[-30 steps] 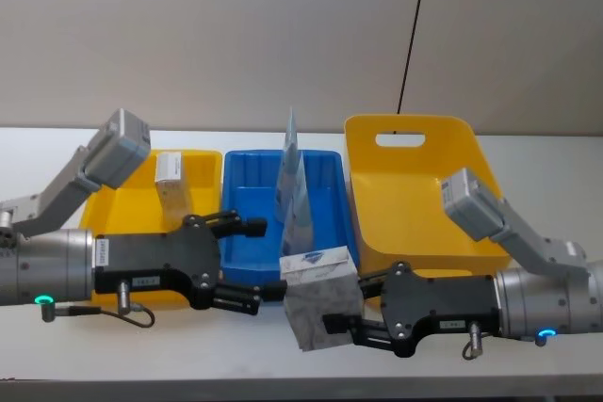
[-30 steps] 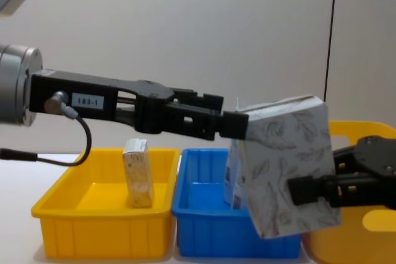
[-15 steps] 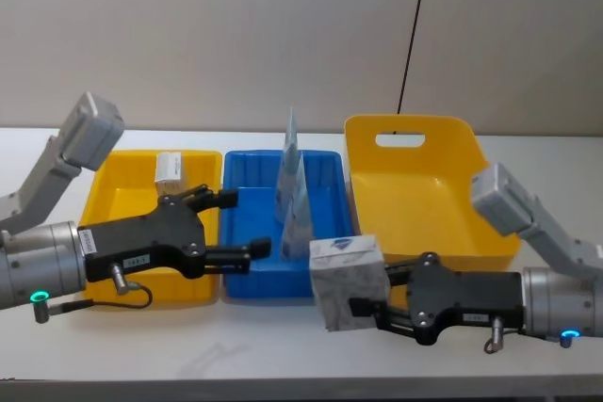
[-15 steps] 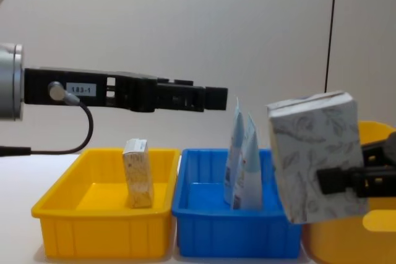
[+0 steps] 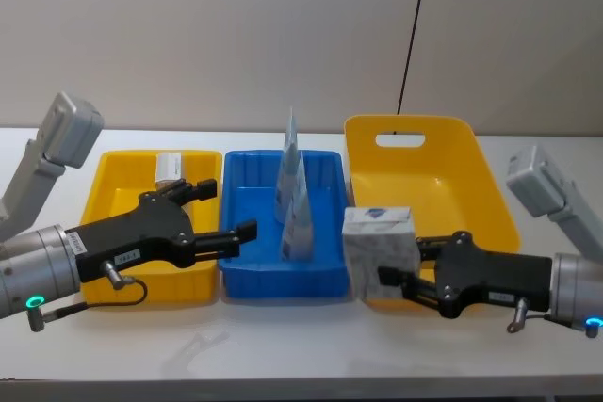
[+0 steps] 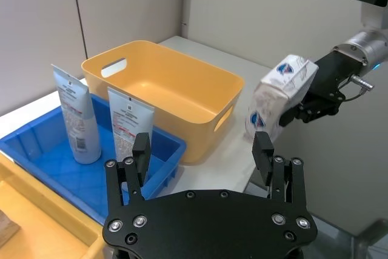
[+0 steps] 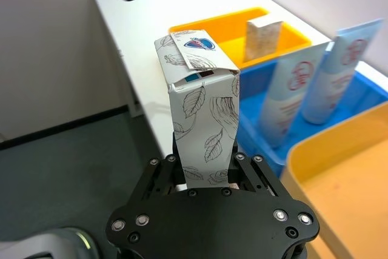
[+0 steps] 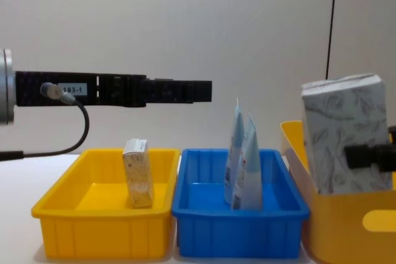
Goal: Bimanual collaborative sorting of washing and personal care products
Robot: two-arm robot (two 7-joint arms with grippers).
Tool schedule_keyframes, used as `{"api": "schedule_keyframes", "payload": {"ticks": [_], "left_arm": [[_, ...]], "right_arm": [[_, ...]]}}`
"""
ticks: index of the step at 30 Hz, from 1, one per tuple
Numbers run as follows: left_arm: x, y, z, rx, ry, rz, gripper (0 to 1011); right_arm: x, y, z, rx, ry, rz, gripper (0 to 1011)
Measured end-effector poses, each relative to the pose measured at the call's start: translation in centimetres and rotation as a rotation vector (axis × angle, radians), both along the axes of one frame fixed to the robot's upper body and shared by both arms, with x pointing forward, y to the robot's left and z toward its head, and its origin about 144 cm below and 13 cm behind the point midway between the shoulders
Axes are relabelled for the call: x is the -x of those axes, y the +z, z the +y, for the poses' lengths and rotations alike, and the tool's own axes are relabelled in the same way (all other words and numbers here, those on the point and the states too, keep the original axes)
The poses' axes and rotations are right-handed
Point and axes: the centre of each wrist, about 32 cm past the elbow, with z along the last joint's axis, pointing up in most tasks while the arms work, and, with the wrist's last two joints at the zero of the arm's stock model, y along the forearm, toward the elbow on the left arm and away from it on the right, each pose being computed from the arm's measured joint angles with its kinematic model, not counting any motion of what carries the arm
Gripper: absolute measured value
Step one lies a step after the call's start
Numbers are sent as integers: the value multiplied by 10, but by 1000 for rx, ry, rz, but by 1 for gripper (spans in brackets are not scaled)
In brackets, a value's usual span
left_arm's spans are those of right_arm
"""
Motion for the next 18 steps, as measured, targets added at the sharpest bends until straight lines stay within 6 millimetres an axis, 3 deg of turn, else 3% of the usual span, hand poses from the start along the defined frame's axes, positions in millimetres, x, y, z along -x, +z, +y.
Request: {"api": "schedule_keyframes", "payload": {"ticks": [18], "left_arm": [[5,-2,1,10,48,11,1001]], "right_arm": [[4,10,-8,-19,-243,-51,316]]}}
